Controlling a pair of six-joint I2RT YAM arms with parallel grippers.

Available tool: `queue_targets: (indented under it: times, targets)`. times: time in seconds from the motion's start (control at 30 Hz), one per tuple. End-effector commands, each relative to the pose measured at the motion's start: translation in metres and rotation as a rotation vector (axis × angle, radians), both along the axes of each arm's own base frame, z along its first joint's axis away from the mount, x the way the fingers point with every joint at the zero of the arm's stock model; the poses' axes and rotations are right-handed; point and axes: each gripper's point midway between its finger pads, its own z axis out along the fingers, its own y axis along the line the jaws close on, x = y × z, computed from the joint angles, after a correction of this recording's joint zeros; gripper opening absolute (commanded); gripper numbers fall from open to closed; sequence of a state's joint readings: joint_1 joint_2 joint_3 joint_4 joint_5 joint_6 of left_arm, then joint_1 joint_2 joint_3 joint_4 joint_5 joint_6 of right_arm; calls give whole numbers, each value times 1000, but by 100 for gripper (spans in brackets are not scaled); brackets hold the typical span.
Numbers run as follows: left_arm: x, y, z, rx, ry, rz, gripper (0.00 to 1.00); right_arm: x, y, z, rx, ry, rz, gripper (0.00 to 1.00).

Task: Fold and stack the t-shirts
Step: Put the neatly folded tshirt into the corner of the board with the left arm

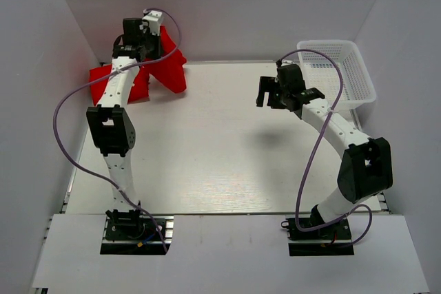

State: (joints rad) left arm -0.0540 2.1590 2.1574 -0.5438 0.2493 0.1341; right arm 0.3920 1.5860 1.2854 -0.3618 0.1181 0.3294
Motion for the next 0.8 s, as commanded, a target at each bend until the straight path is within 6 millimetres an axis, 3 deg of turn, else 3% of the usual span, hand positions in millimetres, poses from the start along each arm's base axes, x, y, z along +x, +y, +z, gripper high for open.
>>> queue_targets:
  times: [0.0, 0.07, 0.2, 0.27, 0.4, 0.73, 0.77]
  targets:
    - [16, 35, 24, 70, -83, 41, 0, 19, -1, 21, 11, -77, -29, 90]
    - [20, 47, 39, 81, -116, 56, 0, 20, 3, 23, 21, -77, -15, 90]
    - [22, 86, 48, 100, -142, 109, 0, 25, 10, 21, 39, -68, 5, 90]
    - [22, 89, 52, 110, -156, 94, 0, 27, 13, 22, 46, -69, 15, 90]
    - [16, 118, 67, 109, -182, 113, 0, 35, 24, 22, 67, -55, 47, 90]
    - [-1, 143, 98, 51, -230, 103, 0, 42, 46, 20, 125, -28, 118, 90]
    - [-2, 147, 93, 46, -218, 105, 0, 44, 46, 19, 127, -27, 119, 90]
